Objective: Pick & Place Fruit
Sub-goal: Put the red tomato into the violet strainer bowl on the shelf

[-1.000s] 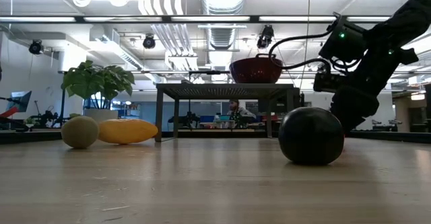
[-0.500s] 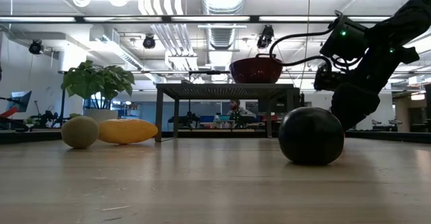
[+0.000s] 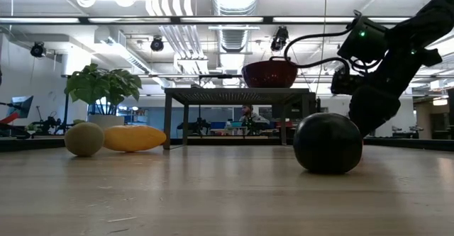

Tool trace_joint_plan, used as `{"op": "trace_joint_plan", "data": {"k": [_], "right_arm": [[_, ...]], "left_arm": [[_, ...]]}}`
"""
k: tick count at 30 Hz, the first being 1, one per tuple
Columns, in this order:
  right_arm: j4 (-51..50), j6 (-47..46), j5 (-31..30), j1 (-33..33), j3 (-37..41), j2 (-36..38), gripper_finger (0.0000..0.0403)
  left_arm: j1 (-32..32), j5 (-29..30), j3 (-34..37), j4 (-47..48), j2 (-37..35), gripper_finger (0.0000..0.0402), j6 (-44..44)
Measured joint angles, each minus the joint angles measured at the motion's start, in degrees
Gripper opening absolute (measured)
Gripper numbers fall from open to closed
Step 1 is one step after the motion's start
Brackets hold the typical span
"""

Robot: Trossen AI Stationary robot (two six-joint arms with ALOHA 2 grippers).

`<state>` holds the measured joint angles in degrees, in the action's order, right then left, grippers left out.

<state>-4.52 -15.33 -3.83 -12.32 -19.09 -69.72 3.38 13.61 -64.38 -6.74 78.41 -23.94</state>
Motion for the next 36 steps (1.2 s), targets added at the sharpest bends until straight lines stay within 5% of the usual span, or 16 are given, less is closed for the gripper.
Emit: {"op": "trace_joint_plan", "data": {"k": [9, 28, 36], "right_arm": [[-12.78, 2.17, -1.15, -0.07, -6.86, 1.92, 0.0252], [-42.71, 9.56, -2.15, -0.07, -35.63, 5.57, 0.0270], [-46.29, 13.28, -2.14, -0.09, -48.66, 5.47, 0.0268]], "left_arm": [[0.00, 0.00, 0.02, -0.03, 0.00, 0.0245, 0.00], [0.00, 0.00, 0.02, 0.05, 0.00, 0.0245, 0.13], [0.00, 0.00, 0.02, 0.00, 0.00, 0.0245, 0.17]]}}
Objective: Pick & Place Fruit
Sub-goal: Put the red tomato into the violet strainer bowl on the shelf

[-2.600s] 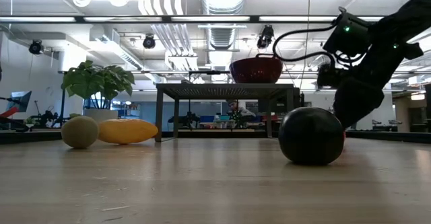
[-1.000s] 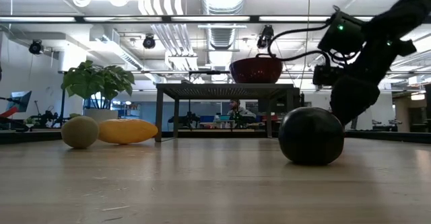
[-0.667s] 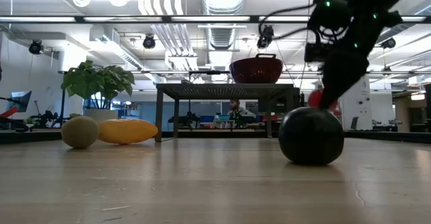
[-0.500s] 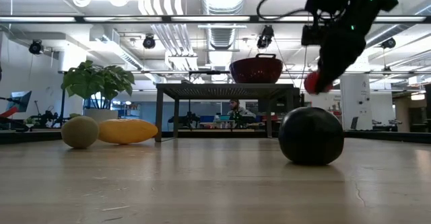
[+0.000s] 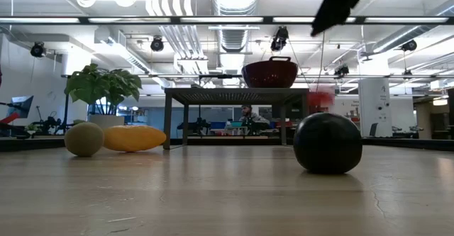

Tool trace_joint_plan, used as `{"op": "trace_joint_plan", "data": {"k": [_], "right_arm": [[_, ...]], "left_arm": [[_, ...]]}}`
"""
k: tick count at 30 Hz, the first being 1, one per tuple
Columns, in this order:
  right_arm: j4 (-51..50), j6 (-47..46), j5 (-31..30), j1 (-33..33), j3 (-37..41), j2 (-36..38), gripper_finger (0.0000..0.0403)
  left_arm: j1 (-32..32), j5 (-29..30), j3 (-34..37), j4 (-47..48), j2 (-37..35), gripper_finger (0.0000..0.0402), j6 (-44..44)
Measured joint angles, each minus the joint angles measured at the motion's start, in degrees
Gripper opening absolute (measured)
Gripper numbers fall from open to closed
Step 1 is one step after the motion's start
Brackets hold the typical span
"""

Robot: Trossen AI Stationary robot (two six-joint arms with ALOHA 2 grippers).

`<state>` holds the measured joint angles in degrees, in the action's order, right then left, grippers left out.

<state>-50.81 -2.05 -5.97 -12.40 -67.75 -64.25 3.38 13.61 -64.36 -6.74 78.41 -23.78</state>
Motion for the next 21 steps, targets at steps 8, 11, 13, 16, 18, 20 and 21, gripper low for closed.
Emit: {"op": "trace_joint_plan", "data": {"k": [8, 11, 13, 16, 18, 20, 21], "right_arm": [[-3.83, 2.28, -0.05, -0.42, -9.92, 0.01, 0.0213], [-5.65, 1.62, -0.05, -0.40, -10.88, 0.11, 0.0200], [-6.59, 0.22, -0.05, -0.39, -10.18, 0.11, 0.0194], [-7.47, -1.57, -0.09, -0.16, -6.46, 0.20, 0.0185], [-6.43, -2.48, -0.28, 0.81, -2.40, 0.44, 0.0179], [-3.97, -3.26, -0.34, 1.87, 2.13, 0.92, 0.0171], [-3.04, -3.63, -0.51, 2.23, 4.26, 1.22, 0.0167]], "left_arm": [[0.00, -0.13, 0.00, -0.09, 0.00, 0.0245, 1.56], [0.00, -0.17, 0.00, -0.07, 0.00, 0.0245, 1.58], [-0.01, -0.20, 0.00, 0.00, 0.00, 0.0245, 1.58], [-0.02, -0.20, 0.00, 0.39, 0.00, 0.0245, 1.56], [-0.02, -0.20, 0.00, 0.79, 0.00, 0.0245, 1.54], [-0.02, -0.20, 0.00, 1.27, 0.00, 0.0245, 1.54], [-0.02, -0.20, 0.00, 1.69, 0.00, 0.0245, 1.54]]}}
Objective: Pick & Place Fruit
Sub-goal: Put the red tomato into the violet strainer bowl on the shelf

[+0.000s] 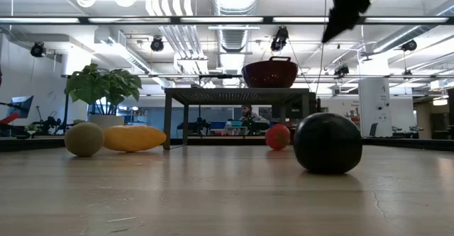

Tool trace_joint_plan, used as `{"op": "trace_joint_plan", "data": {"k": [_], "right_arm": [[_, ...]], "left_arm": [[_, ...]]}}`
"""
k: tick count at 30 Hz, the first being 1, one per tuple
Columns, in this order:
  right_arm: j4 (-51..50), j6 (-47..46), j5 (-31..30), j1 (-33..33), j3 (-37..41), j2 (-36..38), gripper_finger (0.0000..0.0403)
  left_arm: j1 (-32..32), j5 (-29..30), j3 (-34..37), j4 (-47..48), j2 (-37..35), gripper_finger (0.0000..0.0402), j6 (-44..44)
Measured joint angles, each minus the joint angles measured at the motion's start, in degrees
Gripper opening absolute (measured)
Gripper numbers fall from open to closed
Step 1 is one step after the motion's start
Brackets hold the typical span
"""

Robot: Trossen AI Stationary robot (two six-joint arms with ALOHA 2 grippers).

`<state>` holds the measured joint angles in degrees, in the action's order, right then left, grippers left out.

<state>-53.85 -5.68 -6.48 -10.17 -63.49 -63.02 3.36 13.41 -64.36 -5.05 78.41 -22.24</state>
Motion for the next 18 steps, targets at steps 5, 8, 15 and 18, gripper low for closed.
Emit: {"op": "trace_joint_plan", "data": {"k": [5, 8, 15, 18], "right_arm": [[2.06, -3.67, -2.62, 0.38, 8.43, 2.61, 0.0142], [4.30, -6.77, -3.18, 0.50, 13.01, 5.26, 0.0128], [20.46, -10.74, -2.53, 4.17, 26.65, 12.75, 0.0103], [32.33, -11.02, -2.28, 7.88, 32.31, 13.37, 0.0094]], "left_arm": [[0.00, 0.00, 0.00, 2.58, 0.00, 0.0245, 0.47], [0.00, 0.08, 0.00, 3.52, 0.00, 0.0245, 1.46], [0.00, 3.90, 1.06, 7.22, 0.00, 0.0245, 2.21], [-0.02, 6.04, 2.21, 7.88, 0.00, 0.0245, 3.19]]}}
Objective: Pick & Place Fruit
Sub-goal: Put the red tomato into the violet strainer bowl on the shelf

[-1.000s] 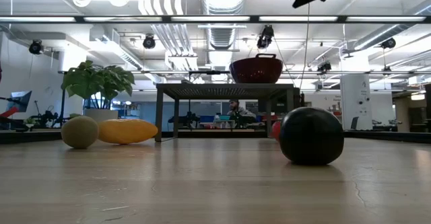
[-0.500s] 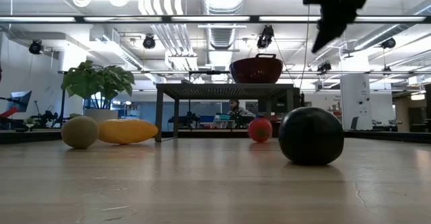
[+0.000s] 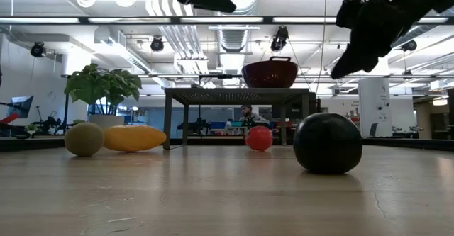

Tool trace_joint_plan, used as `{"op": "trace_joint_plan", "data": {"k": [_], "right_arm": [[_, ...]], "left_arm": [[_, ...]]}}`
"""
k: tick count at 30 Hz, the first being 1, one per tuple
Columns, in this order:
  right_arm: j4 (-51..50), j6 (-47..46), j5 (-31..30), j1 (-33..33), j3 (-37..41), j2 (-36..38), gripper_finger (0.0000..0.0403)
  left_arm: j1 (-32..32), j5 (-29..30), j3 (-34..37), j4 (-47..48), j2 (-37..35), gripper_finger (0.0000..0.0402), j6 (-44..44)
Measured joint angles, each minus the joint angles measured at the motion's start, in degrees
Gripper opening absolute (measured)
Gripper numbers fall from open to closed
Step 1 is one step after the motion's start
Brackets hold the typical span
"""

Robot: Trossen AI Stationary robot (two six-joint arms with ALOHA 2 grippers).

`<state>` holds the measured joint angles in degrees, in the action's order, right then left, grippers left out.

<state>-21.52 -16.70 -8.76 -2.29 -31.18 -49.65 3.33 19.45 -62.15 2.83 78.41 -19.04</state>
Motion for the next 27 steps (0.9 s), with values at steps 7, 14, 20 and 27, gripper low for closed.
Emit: {"op": "trace_joint_plan", "data": {"k": [7, 14, 20, 27], "right_arm": [[19.37, 0.17, -4.26, 6.34, 5.63, -6.97, 0.0102], [28.49, -0.44, -9.57, 6.84, 3.13, -18.20, 0.0144], [28.40, -3.77, -20.54, 9.56, -2.40, -27.28, 0.0185], [27.95, -10.15, -25.98, 12.05, -8.82, -36.94, 0.0238]], "left_arm": [[0.00, 0.27, 1.41, 0.26, 0.00, 0.0245, 2.69], [-0.02, 4.50, 2.65, 1.28, 0.02, 0.0245, 3.35], [-0.07, 5.98, 2.66, 3.76, 0.02, 0.0245, 4.13], [-0.09, 8.26, 2.66, 5.67, -0.02, 0.0245, 2.36]]}}
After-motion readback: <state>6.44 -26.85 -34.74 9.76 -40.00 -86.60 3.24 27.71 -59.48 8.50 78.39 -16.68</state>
